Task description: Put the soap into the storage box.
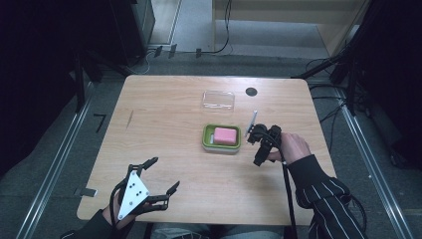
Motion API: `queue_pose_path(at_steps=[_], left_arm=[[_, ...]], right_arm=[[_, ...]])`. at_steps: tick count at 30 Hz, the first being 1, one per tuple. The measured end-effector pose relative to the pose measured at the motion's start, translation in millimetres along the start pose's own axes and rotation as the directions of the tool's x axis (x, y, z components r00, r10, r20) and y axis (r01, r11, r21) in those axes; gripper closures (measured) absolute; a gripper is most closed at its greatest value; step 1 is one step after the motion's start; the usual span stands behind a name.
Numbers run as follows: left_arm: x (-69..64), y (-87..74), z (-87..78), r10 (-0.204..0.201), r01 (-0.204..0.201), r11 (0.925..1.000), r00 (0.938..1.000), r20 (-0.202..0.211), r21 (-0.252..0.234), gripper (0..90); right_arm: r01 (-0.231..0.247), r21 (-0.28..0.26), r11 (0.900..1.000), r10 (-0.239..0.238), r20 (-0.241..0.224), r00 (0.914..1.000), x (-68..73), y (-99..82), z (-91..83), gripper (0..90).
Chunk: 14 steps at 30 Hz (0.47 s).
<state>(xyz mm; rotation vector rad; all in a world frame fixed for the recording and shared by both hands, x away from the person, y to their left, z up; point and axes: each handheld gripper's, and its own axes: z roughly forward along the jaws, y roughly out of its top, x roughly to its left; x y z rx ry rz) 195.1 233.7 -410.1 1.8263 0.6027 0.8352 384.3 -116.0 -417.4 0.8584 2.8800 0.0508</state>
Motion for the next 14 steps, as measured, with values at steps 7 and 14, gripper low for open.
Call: queue_pose_path(at_steps=[7,14], left_arm=[[-0.8,0.7,1.0,0.005,-0.005,1.0000,1.0000,0.003,0.002,13.6],[-0.6,0.8,2.5,0.011,-0.011,0.9999,0.9999,0.006,0.003,13.7]], right_arm=[[-0.030,-0.018,0.9994,0.030,-0.007,0.9995,13.2,-23.6,1.8,8.4],[-0.026,-0.071,0.9971,0.020,-0.090,0.9958,28.2,-37.4,4.1,8.3]])
